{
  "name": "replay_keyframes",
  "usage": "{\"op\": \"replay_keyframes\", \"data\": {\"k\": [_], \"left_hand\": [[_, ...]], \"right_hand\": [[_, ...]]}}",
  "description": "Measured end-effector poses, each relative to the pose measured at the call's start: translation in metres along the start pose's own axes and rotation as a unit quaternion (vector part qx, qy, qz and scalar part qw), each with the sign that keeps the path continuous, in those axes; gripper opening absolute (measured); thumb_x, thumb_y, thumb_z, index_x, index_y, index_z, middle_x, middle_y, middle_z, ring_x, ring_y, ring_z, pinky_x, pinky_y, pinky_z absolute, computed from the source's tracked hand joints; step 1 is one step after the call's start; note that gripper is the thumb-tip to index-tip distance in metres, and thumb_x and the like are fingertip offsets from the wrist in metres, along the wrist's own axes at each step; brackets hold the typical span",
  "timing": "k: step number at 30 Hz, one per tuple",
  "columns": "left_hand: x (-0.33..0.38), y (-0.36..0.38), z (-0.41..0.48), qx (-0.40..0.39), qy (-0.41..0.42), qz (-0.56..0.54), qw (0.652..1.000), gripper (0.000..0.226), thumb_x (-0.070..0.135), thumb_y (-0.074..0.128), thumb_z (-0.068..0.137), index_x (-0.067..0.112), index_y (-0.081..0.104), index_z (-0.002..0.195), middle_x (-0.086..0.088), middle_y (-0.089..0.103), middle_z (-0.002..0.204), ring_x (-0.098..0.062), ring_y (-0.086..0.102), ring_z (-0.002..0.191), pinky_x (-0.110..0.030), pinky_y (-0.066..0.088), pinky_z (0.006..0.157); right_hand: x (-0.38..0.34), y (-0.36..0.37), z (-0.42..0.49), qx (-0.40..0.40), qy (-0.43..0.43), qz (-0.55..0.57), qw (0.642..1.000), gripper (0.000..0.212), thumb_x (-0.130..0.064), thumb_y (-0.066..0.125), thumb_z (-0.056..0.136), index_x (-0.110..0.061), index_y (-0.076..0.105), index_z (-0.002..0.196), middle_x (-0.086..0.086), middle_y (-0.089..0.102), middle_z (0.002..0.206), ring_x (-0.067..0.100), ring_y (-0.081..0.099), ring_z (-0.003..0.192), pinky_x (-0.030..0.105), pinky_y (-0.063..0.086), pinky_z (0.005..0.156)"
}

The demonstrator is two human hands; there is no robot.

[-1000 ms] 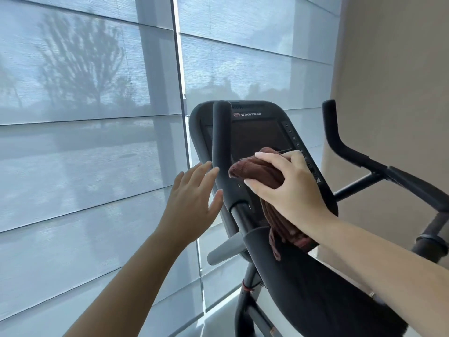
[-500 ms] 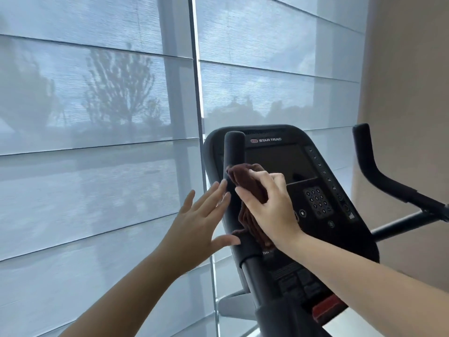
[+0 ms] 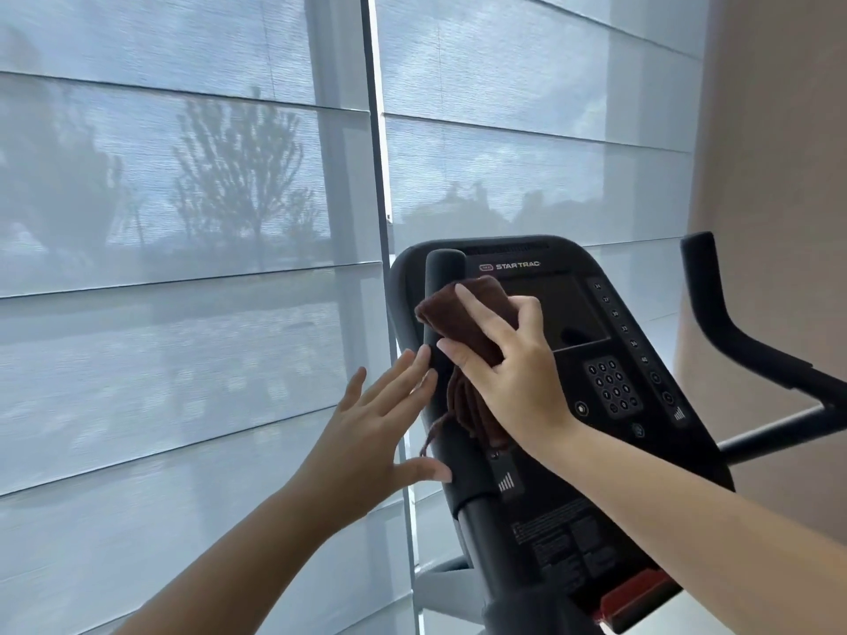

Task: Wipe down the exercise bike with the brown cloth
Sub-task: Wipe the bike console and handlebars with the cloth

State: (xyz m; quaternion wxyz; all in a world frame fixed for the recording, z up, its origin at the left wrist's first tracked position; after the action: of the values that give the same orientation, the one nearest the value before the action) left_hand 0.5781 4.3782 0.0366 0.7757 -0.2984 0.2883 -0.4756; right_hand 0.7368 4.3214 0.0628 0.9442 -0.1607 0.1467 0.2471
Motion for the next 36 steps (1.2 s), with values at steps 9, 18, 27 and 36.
{"op": "replay_keyframes", "data": {"k": [9,18,27,36], "left_hand": [[0.004,0.001,-0.003,-0.004,-0.009,0.017,1.000,0.086,0.067,0.029,0.078,0.004,0.036,0.136,-0.007,0.022,0.146,-0.031,0.015,0.135,-0.054,0.013,0.105],[0.003,0.005,-0.006,0.013,-0.006,-0.011,1.000,0.079,0.062,0.036,0.078,0.005,0.044,0.133,-0.009,0.030,0.145,-0.032,0.019,0.135,-0.056,0.016,0.105],[-0.010,0.016,-0.007,0.052,0.021,-0.068,0.996,0.080,0.064,0.039,0.076,0.007,0.043,0.133,-0.004,0.028,0.144,-0.028,0.021,0.135,-0.053,0.015,0.105],[-0.041,0.037,0.001,0.111,0.112,-0.155,0.975,0.069,0.053,0.059,0.075,0.013,0.049,0.129,0.003,0.032,0.143,-0.018,0.027,0.135,-0.049,0.021,0.107]], "right_hand": [[-0.001,-0.009,0.025,0.066,0.058,0.029,0.996,0.044,-0.034,0.066,0.081,-0.024,0.057,0.123,0.004,0.041,0.106,0.003,0.048,0.092,-0.002,0.029,0.088],[0.009,-0.019,-0.055,-0.152,0.067,0.048,0.985,0.051,-0.055,0.059,0.072,-0.047,0.048,0.122,-0.007,0.048,0.099,-0.009,0.049,0.096,-0.001,0.033,0.084],[-0.006,-0.010,0.002,-0.051,0.116,0.000,0.992,0.050,-0.036,0.063,0.082,-0.033,0.048,0.129,0.000,0.044,0.102,0.001,0.049,0.090,-0.005,0.028,0.083],[-0.040,-0.033,-0.040,-0.226,0.174,-0.133,0.949,0.042,-0.070,0.051,0.060,-0.066,0.050,0.102,-0.015,0.056,0.094,-0.018,0.048,0.092,-0.007,0.028,0.075]]}}
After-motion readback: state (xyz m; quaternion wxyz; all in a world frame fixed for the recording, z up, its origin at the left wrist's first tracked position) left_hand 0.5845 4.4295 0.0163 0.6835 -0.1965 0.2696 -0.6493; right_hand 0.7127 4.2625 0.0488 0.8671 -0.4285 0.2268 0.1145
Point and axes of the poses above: each hand's wrist, its own z-axis towards the middle knuckle, its own y-axis out of the palm, x = y × z, the point moved 1 cm from there along z, towards the middle knuckle
